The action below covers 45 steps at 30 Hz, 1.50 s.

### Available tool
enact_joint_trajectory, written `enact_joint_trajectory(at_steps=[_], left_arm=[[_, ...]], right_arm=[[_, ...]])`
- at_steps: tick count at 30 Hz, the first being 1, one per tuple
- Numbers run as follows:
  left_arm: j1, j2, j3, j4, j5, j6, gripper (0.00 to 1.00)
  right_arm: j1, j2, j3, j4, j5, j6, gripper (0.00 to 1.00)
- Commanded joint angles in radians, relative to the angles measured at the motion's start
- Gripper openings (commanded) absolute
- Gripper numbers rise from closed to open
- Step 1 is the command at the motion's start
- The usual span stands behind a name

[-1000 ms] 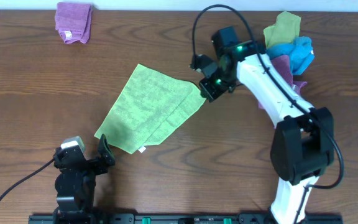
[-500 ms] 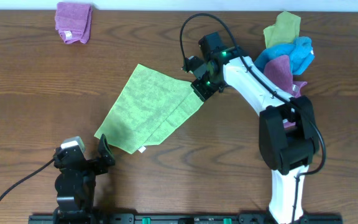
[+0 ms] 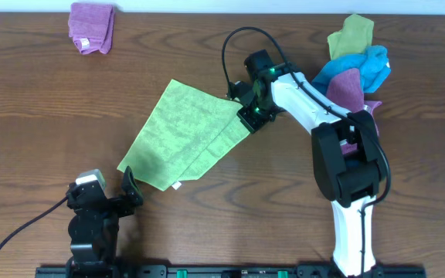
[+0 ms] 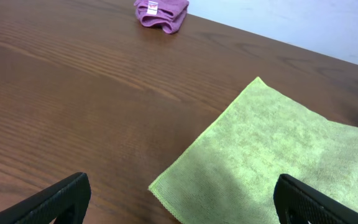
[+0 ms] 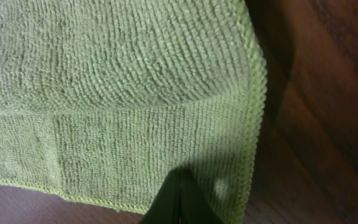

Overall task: Fold the cloth
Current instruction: 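Drag the green cloth to the table center and release it, then move the left gripper to the cloth's top-left corner, right gripper to its right edge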

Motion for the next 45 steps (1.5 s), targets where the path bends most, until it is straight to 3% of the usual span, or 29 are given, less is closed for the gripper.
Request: enact_joint_trajectory(at_steps=[1,5,14,21,27,28,30,33,34,35,36,37,45], left_arm=[[0.002,-0.006,-0.020,-0.003,0.003,-0.012,0.95],[0.002,-0.006,-0.020,-0.003,0.003,-0.012,0.95],[0.002,-0.006,-0.020,-0.003,0.003,-0.012,0.95],[0.002,-0.006,-0.020,-0.003,0.003,-0.012,0.96],[0.002,-0.006,-0.020,-0.003,0.003,-0.012,0.95],[0.002,-0.006,-0.020,-0.003,0.003,-0.012,0.96],[0.002,-0.006,-0.020,-0.003,0.003,-0.012,0.95],[0.002,-0.006,-0.020,-0.003,0.003,-0.012,0.95],[0.002,-0.006,-0.020,-0.003,0.003,-0.012,0.95],[0.002,-0.006,-0.020,-0.003,0.003,-0.012,0.95],[0.002,-0.006,-0.020,-0.003,0.003,-0.012,0.95],[0.002,-0.006,-0.020,-0.003,0.003,-0.012,0.95],[0.002,-0.006,-0.020,-0.003,0.003,-0.012,0.95]], right_arm=[[-0.002,0.058,-0.001,0.028,0.095,0.011,0.01],[-0.013,0.106,-0.001,0.100,0.283,0.024,0.01],[-0.090,0.142,0.010,0.406,0.380,0.179,0.01],[-0.064,0.129,0.150,0.261,0.377,0.179,0.01],[-0.041,0.039,0.359,-0.009,0.210,0.178,0.59],[-0.041,0.023,0.373,-0.026,0.206,0.178,0.66],[-0.042,-0.017,0.386,-0.046,0.205,0.166,0.70],[-0.042,-0.076,0.387,-0.082,0.205,0.155,0.64],[-0.042,-0.092,0.387,-0.095,0.204,0.146,0.55],[-0.042,-0.115,0.387,-0.111,0.205,0.140,0.40],[-0.042,-0.132,0.387,-0.123,0.205,0.140,0.12],[-0.042,-0.149,0.387,-0.140,0.205,0.141,0.01],[-0.081,-0.342,0.376,-0.354,0.030,0.141,0.02]])
